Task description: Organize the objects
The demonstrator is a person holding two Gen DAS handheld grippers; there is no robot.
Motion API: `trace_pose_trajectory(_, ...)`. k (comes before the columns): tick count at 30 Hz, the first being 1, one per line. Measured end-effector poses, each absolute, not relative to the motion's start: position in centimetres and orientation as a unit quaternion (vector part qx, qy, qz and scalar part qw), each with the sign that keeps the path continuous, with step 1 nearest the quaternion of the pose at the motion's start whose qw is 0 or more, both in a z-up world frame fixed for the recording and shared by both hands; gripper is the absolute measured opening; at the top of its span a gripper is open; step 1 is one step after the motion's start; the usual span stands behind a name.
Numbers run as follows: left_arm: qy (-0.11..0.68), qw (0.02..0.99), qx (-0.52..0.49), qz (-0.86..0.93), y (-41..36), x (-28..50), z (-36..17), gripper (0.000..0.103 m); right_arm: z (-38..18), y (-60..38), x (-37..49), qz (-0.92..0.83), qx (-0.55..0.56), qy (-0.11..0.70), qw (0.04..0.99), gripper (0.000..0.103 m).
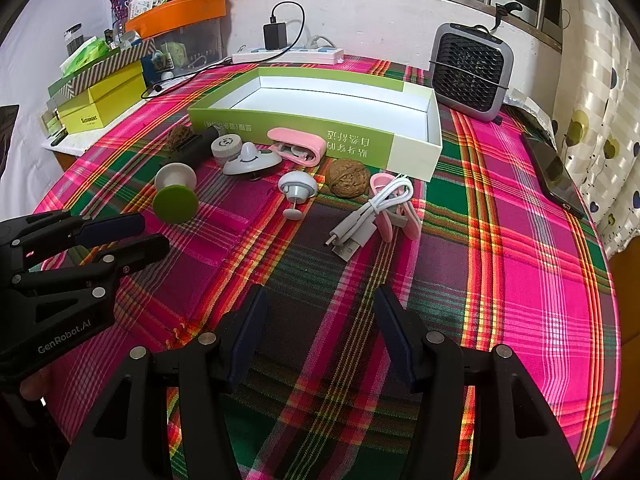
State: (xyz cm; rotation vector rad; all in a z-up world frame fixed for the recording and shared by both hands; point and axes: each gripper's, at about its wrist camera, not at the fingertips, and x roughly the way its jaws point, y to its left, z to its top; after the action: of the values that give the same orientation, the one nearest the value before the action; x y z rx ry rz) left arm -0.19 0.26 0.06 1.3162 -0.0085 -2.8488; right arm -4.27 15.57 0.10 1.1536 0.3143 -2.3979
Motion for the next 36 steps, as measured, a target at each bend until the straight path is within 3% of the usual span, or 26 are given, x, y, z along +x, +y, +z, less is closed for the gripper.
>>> trace_pose_trajectory(36, -0.007, -0.003, 0.413, -0.911, -0.13, 0.24, -0.01, 0.031, 0.10, 15.53, -4.29, -0.871, 0.419, 0.114, 0.229, 0.057)
